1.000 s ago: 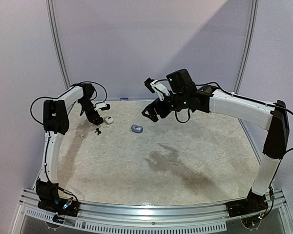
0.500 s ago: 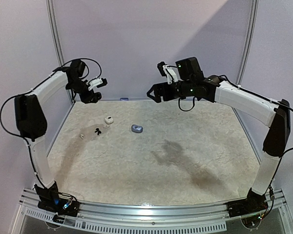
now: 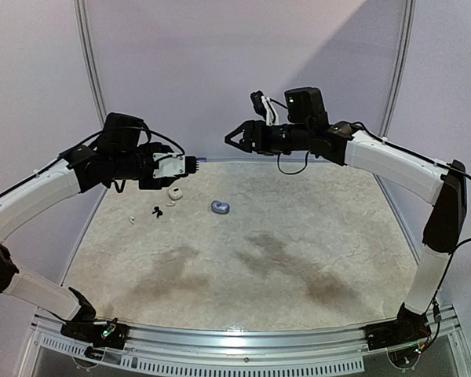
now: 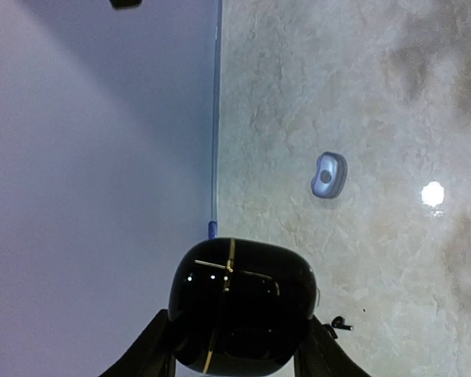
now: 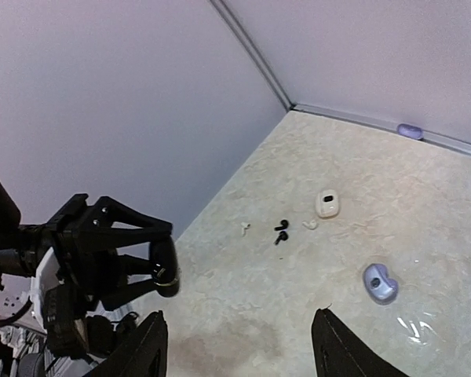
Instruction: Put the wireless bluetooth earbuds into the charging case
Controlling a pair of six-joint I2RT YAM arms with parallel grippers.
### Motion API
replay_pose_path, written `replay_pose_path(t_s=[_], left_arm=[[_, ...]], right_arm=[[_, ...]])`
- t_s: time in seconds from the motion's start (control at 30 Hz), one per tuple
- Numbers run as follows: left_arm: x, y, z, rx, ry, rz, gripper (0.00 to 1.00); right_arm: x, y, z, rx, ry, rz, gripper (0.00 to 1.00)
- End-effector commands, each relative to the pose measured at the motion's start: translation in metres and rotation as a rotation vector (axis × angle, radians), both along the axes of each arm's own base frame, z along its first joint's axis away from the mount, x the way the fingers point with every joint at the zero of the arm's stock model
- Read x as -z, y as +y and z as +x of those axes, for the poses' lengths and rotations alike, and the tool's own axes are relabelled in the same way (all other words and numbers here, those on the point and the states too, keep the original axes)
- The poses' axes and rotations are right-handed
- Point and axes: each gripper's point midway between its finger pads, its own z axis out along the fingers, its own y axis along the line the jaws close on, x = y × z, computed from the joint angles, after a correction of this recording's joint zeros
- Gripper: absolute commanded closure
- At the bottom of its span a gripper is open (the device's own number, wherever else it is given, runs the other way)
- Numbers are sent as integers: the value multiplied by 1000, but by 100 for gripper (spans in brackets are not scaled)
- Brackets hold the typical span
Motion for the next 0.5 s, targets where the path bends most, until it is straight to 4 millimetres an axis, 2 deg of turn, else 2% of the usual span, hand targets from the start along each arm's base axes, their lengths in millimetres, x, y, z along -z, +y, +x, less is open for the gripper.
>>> replay_pose_path(t_s=[0.0, 0.13, 0.3, 0.4, 0.47], left_arm=[[-25, -24, -6, -10, -107, -68, 100], [-17, -31, -21, -10, -52, -90, 100], [-20, -34, -27, -9, -41, -122, 100], [-20, -36, -29, -7, -42, -131, 100], [-20, -37, -31, -2, -43, -134, 100]], right_arm=[[-8, 38, -46, -168, 6, 48, 36], [1, 55, -55, -182, 10, 41, 35], [7, 72, -64, -228, 27, 50, 36], [15, 80, -67, -246, 44, 39, 41], [20, 83, -65, -245, 53, 31, 48]])
